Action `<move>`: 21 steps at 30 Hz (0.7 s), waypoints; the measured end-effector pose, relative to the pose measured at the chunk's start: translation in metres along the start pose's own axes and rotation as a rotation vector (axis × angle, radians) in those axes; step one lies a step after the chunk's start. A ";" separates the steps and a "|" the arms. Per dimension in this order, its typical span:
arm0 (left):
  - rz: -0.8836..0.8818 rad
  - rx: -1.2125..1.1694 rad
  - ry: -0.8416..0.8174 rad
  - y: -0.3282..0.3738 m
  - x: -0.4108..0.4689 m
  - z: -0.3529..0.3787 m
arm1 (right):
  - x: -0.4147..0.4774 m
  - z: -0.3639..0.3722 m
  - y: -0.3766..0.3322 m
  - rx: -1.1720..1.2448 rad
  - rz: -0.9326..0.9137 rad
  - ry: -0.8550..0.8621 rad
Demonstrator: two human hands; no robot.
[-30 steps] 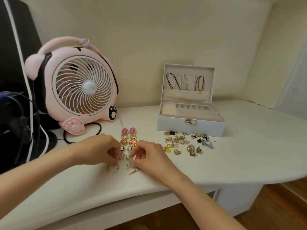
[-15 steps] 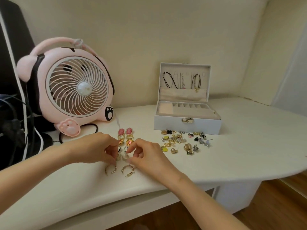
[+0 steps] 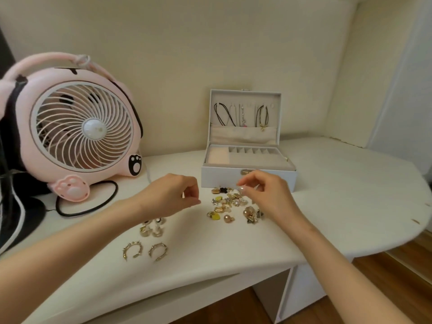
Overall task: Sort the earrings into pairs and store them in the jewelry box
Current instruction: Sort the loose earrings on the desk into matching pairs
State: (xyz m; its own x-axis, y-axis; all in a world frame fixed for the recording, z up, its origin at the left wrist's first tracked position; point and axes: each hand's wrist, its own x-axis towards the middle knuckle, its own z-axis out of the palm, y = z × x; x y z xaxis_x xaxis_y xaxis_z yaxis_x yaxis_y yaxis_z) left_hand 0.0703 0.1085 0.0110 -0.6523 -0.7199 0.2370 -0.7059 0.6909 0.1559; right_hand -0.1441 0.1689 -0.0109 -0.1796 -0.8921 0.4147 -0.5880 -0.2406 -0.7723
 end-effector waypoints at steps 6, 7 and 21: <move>0.002 -0.025 -0.032 0.009 0.022 0.016 | 0.009 -0.022 0.018 0.010 0.050 0.027; 0.001 -0.030 -0.036 0.010 0.024 0.017 | 0.009 -0.023 0.020 0.005 0.056 0.030; 0.031 -0.064 -0.131 0.018 0.013 0.026 | -0.011 -0.017 0.035 -0.251 -0.013 -0.319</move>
State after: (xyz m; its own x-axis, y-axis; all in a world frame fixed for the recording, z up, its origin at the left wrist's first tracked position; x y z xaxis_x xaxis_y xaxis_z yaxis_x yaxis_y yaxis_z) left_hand 0.0419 0.1100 -0.0085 -0.7071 -0.6975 0.1160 -0.6685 0.7129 0.2118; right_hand -0.1758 0.1770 -0.0343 0.0596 -0.9729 0.2236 -0.7700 -0.1873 -0.6099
